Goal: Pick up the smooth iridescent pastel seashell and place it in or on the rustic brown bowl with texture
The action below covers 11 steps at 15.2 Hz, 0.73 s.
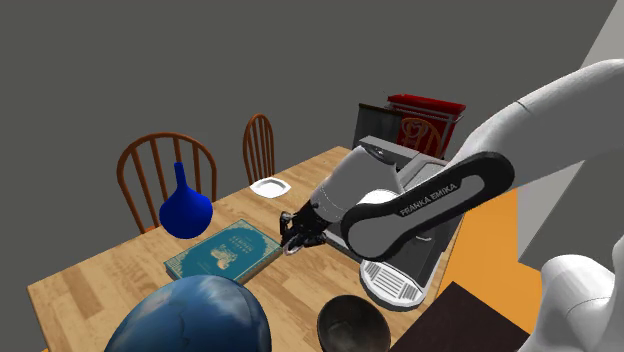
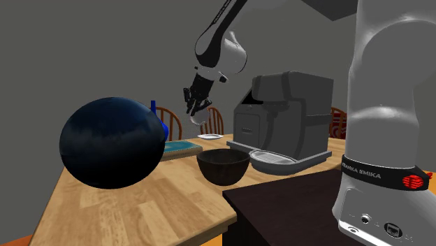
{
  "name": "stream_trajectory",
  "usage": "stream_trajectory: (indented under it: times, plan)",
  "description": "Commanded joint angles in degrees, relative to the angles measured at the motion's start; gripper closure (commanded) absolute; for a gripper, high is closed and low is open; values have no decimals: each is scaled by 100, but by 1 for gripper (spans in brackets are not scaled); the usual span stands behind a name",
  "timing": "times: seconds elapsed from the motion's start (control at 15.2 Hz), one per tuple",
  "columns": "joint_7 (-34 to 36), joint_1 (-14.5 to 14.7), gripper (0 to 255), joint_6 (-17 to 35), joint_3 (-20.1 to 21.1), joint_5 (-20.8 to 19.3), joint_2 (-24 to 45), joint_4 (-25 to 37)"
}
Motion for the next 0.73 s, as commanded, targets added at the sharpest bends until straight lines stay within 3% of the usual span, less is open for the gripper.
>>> stream_trajectory:
  times: [0.0,0.26,0.66]
  plan:
    - [417,-2,255,101,92,-365,-424,-508]
    - [1066,-193,255,130,471,-849,-1267,-1372]
    - [1688,-285,255,-148,1089,-938,-2721,-2547]
